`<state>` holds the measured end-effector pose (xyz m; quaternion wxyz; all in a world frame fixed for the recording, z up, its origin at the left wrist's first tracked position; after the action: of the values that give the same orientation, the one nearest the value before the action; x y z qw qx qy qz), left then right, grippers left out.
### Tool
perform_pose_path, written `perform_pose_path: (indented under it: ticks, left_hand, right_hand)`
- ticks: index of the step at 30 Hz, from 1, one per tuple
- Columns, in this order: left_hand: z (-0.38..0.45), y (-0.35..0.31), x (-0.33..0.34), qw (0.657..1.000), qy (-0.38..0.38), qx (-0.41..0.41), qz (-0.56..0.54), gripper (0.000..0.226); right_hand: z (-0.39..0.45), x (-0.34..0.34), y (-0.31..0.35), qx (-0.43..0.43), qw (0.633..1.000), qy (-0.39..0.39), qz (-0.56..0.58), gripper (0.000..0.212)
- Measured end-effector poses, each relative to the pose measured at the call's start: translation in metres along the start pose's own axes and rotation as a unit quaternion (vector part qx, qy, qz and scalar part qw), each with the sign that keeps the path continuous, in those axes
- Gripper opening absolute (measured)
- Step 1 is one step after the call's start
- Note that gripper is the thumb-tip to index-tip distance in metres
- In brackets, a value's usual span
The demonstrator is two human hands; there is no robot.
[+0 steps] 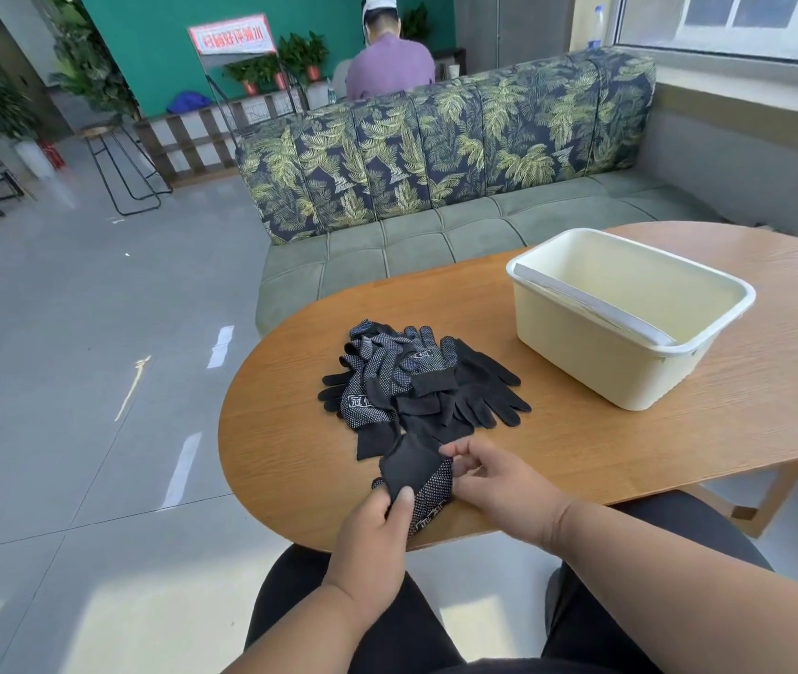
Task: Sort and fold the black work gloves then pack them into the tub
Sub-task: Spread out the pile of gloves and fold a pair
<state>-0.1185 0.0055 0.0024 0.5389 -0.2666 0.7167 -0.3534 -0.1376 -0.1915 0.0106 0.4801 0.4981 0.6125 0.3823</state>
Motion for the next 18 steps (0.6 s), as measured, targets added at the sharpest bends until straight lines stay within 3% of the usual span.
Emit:
perform_pose_path:
  ticks: [3, 5, 6, 8, 10, 15, 18]
  left_hand:
    - [0.011, 0.002, -0.005, 1.000, -0.018, -0.019, 0.002, 0.033]
    - [0.015, 0.002, -0.008, 0.999, -0.037, -0.030, -0.014, 0.016]
    - [0.017, 0.002, -0.008, 0.998, -0.044, -0.038, -0.022, 0.018]
    - [0.018, 0.004, -0.008, 0.997, -0.054, -0.047, -0.034, 0.047]
    - [0.020, 0.006, -0.007, 0.996, -0.068, -0.044, -0.028, 0.062]
    - [0.018, 0.005, -0.012, 0.992, -0.117, 0.003, 0.040, 0.056]
    - [0.018, 0.003, -0.018, 0.973, -0.156, 0.091, 0.145, 0.060]
  right_hand:
    - [0.006, 0.005, -0.005, 0.005, 0.997, -0.033, -0.069, 0.031]
    - [0.010, 0.007, -0.005, 0.008, 0.994, -0.052, -0.101, 0.033]
    - [0.011, 0.008, -0.005, 0.010, 0.992, -0.055, -0.116, 0.034]
    - [0.015, 0.011, -0.007, 0.013, 0.988, -0.060, -0.142, 0.033]
    - [0.016, 0.014, -0.009, 0.011, 0.983, -0.057, -0.173, 0.029]
    - [0.017, 0.014, -0.013, -0.011, 0.974, -0.049, -0.221, 0.018]
    - [0.014, 0.012, -0.014, -0.025, 0.973, -0.028, -0.228, 0.024]
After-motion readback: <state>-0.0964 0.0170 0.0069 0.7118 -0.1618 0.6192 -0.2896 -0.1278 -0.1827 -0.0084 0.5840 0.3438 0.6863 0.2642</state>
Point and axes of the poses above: each hand's wrist, its own z-axis towards the middle knuckle, its own x-axis out of the palm, y = z × x, the point moved 3 cm from there along z, towards the middle knuckle, and after that the axes turned 1 degree about -z, right-handed, at the moved point
